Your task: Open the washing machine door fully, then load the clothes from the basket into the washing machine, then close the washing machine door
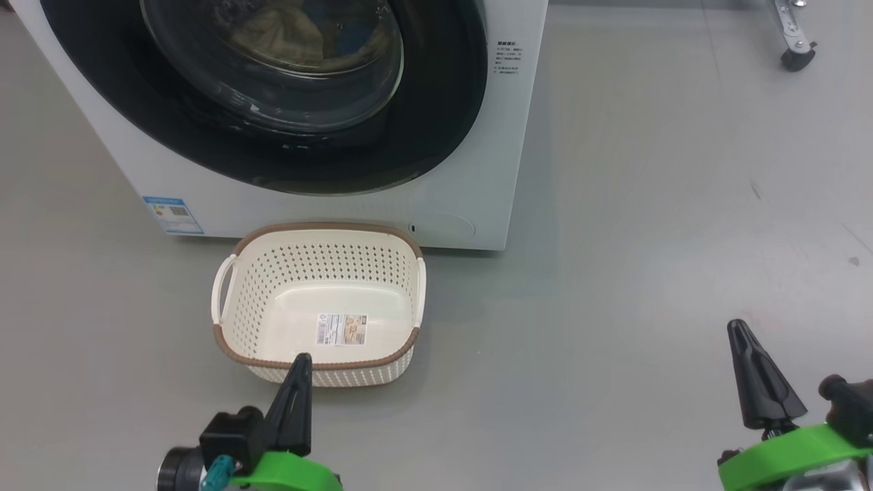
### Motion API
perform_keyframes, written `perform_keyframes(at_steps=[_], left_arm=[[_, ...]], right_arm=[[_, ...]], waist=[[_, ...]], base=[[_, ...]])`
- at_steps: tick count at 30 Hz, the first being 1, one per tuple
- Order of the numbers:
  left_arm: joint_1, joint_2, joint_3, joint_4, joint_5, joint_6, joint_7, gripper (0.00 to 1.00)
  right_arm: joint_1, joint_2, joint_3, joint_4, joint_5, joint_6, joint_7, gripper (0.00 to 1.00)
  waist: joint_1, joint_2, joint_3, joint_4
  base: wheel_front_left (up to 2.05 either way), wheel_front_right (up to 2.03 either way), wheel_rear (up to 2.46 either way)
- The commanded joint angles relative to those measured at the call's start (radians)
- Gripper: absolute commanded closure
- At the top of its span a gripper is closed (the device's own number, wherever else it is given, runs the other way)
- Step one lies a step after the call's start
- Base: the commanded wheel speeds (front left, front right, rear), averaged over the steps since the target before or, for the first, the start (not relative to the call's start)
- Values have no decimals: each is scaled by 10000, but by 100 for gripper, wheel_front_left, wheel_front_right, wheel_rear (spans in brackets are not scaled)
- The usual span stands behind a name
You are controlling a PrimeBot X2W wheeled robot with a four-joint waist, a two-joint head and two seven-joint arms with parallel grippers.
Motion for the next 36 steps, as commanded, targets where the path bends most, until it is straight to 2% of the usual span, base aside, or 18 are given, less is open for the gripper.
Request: perform_keyframes(at_steps=[1,36], left_arm=[[-310,14,148,-304,-356,-35,66,100],[-240,2,1326,-254,-4268,-407,985,100]], right_arm=[[-218,-68,-24,-290,423,1,53,100],[-847,-279,237,486,4690,10,727,100]], waist=[[0,0,-16,-11],[-1,0,-223,-162]], base=[[0,0,0],[0,0,0]])
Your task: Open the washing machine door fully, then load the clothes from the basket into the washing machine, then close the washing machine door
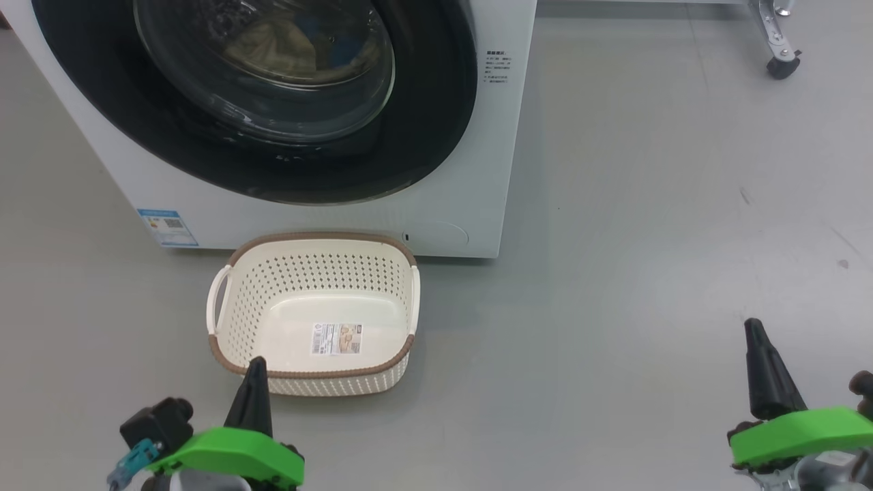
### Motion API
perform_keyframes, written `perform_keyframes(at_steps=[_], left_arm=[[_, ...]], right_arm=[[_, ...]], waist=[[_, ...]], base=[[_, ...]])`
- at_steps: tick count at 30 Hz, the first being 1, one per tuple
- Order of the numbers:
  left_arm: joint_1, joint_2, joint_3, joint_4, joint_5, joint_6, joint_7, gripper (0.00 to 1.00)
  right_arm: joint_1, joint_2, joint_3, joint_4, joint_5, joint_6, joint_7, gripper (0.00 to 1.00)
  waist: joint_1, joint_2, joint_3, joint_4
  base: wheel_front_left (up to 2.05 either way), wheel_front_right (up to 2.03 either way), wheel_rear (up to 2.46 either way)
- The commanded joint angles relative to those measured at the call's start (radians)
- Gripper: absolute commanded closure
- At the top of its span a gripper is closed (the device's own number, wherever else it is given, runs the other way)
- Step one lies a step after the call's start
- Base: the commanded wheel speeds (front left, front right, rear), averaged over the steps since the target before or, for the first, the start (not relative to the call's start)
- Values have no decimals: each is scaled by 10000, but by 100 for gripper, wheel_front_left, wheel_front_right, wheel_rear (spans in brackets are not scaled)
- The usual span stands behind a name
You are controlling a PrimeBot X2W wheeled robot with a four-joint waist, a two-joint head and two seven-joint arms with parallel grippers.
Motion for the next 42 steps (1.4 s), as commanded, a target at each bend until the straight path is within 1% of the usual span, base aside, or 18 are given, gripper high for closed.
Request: perform_keyframes(at_steps=[1,42], left_arm=[[-330,36,303,-287,-296,-58,53,100],[-228,-73,1766,-277,-4653,-478,1191,100]], right_arm=[[-487,-262,54,-244,346,12,73,100],[-1189,-372,189,624,5065,23,968,100]], waist=[[0,0,-9,-6],[0,0,-245,-180]], base=[[0,0,0],[0,0,0]])
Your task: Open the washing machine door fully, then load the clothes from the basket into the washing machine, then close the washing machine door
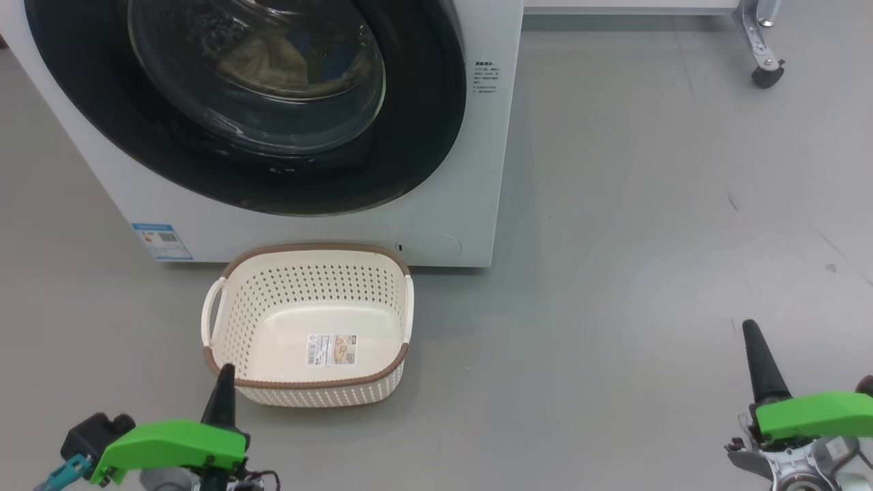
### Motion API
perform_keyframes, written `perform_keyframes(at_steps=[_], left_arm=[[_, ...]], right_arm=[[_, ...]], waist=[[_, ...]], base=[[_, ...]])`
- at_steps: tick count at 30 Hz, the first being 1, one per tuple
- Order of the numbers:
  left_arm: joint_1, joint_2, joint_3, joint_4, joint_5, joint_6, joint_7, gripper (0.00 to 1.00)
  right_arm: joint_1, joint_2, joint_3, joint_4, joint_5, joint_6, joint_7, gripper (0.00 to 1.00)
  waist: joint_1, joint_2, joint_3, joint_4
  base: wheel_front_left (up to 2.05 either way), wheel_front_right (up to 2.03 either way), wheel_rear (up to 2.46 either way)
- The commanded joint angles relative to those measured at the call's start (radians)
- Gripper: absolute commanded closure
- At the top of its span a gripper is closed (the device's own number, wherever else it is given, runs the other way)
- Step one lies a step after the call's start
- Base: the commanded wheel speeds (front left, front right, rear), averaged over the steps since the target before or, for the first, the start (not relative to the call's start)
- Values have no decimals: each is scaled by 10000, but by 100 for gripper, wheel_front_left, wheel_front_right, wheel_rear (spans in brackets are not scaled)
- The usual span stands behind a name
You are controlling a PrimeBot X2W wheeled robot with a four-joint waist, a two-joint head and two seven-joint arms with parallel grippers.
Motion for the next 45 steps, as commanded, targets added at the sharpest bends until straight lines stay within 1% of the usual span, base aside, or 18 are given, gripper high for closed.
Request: perform_keyframes(at_steps=[1,45], left_arm=[[-244,64,409,-282,-339,-87,78,100],[-144,-107,2060,-259,-4964,-538,1363,100]], right_arm=[[-565,-268,136,-228,373,23,123,100],[-1330,-313,178,712,5364,34,1168,100]], waist=[[0,0,-12,-9],[0,0,-266,-195]], base=[[0,0,0],[0,0,0]])
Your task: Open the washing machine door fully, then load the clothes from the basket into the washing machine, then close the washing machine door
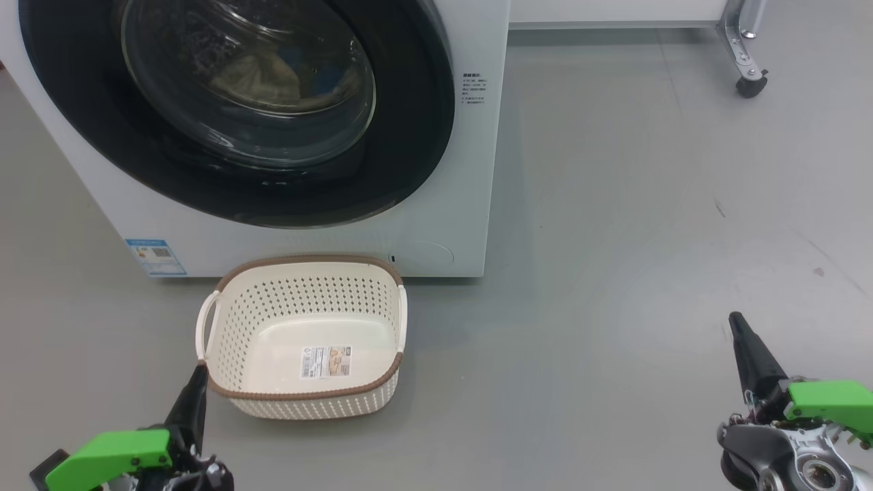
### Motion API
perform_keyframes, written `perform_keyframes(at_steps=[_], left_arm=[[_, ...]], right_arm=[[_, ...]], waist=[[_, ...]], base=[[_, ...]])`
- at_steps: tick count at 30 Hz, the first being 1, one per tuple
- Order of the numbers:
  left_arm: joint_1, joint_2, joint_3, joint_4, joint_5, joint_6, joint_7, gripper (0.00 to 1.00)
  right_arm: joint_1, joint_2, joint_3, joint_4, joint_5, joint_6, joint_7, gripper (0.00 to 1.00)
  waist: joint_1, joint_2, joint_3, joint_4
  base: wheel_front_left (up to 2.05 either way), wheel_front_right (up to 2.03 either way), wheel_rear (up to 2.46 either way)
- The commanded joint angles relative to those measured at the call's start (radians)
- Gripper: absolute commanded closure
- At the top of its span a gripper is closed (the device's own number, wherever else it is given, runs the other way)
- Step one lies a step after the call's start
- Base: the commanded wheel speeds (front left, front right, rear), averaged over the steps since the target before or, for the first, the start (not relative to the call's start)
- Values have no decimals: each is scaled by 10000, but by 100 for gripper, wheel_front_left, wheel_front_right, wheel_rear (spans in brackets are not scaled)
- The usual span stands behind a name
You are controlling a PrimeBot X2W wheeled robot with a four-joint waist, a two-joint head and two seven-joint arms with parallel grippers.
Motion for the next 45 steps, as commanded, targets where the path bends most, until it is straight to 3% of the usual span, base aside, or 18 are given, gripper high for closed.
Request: perform_keyframes(at_steps=[1,45], left_arm=[[-241,109,437,-276,-189,-71,74,100],[-248,46,527,-273,-114,-71,146,100]], right_arm=[[-611,-233,179,-283,222,35,98,100],[-622,-144,53,-275,116,35,199,100]], waist=[[0,0,-2,-2],[0,0,-3,-2]], base=[[0,0,0],[0,0,0]])
